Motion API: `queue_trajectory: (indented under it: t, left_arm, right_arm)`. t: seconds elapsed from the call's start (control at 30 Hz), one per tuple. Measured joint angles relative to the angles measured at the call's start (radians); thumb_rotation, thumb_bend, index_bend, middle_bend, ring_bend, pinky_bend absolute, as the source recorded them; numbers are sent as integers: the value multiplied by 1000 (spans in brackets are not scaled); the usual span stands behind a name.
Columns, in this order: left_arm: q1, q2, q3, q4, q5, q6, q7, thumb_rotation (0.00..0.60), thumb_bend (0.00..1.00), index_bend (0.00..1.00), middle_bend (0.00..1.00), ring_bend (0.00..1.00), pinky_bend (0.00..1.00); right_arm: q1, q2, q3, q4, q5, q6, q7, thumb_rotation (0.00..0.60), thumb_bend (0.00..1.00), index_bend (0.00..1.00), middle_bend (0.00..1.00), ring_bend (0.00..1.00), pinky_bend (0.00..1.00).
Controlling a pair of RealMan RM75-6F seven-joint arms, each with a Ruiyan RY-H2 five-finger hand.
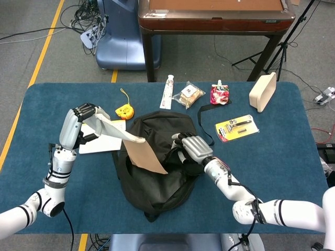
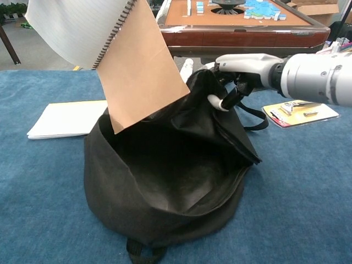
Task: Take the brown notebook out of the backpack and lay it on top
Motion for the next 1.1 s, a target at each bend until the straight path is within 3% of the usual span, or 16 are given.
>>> queue_trajectory:
  t: [0.17, 0.63, 0.83, 1.1]
  left_arm:
    - [-6, -2, -11, 27, -15, -28, 13, 600, 603, 571, 643, 549, 443]
    - [-46, -21, -18, 68, -42, -134, 78, 600, 601, 563, 643, 545, 442]
    - [-65, -93, 8, 125, -39, -165, 142, 600, 601, 563, 643, 545, 450]
    - [-99, -231, 57, 322, 31, -140, 246, 600, 586, 541, 623, 537, 458]
  right_arm:
    - [-38, 58, -21, -94, -94, 39, 3, 600, 183, 0, 24, 0, 103]
    - [-216, 292, -38, -307, -373, 233, 111, 600, 177, 0, 37, 0, 103]
    - [-279, 342, -38, -338, -433, 300, 160, 600, 176, 0, 46, 0, 103]
    - [-318, 365, -28, -342, -464, 327, 197, 600, 174, 0, 46, 0, 103]
